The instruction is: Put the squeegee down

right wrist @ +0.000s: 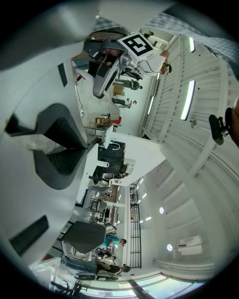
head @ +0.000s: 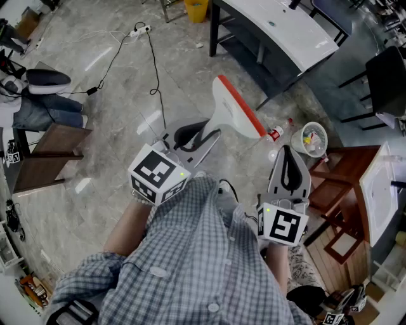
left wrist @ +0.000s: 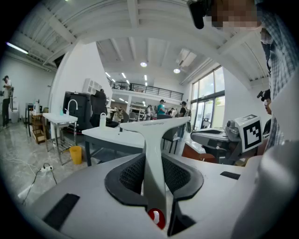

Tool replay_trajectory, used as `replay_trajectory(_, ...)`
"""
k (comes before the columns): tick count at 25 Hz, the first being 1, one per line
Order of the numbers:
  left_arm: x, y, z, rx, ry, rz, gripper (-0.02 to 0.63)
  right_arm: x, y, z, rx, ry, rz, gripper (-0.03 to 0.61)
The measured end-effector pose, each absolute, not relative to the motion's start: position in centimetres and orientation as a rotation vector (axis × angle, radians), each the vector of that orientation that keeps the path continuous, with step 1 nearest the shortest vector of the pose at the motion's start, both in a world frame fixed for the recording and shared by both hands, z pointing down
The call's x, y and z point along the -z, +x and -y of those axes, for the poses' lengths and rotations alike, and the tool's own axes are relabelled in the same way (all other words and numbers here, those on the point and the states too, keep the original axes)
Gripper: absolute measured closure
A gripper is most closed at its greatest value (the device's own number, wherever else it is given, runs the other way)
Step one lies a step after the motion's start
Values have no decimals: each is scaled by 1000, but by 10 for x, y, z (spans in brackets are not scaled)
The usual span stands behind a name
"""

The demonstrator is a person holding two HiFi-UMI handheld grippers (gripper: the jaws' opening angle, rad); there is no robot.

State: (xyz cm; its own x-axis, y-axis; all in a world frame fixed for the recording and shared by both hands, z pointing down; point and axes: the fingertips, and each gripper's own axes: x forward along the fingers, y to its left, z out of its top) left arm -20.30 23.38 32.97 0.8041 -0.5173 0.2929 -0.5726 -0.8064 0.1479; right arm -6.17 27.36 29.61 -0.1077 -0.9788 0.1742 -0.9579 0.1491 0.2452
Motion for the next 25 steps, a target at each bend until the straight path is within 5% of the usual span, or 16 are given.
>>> replay_trajectory(25, -338, -236, -227, -289, 2776, 792, 515, -307, -100, -273, 108, 1897, 2082, 569)
